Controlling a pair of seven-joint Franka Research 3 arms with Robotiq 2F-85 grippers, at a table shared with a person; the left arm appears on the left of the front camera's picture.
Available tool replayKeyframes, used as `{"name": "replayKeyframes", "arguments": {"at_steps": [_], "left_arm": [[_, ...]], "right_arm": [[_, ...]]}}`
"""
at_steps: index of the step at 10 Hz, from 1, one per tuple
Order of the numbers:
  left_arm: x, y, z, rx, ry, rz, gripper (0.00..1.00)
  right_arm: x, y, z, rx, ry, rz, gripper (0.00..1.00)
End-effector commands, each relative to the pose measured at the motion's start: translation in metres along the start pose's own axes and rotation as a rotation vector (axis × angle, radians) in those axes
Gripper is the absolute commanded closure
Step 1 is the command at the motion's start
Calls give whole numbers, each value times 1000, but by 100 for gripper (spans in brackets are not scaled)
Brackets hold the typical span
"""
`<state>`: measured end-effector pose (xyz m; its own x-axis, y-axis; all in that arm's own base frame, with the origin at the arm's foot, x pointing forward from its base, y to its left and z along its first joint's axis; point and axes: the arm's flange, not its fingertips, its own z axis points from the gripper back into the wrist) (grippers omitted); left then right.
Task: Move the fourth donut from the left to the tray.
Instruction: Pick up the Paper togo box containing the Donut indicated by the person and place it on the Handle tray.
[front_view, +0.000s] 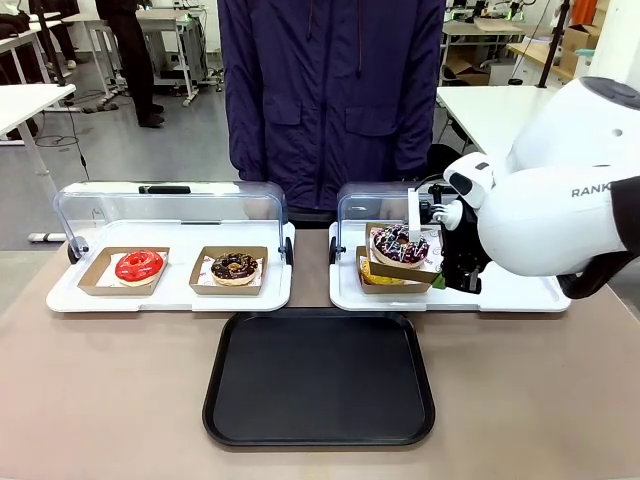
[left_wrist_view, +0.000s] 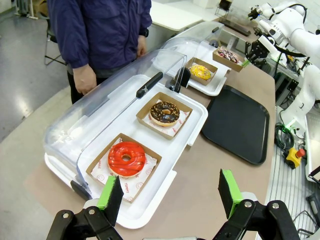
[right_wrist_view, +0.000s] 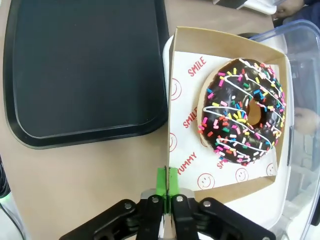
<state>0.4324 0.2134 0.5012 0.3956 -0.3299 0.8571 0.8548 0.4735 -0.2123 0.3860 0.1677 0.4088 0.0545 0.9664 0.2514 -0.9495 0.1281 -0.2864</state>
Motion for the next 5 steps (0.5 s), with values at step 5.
{"name": "replayKeyframes", "arguments": {"at_steps": [5], "left_arm": [[0,-1,1,-9,10,-2,0]], "right_arm": [[33,32,1,-63,33,-51,98]]}}
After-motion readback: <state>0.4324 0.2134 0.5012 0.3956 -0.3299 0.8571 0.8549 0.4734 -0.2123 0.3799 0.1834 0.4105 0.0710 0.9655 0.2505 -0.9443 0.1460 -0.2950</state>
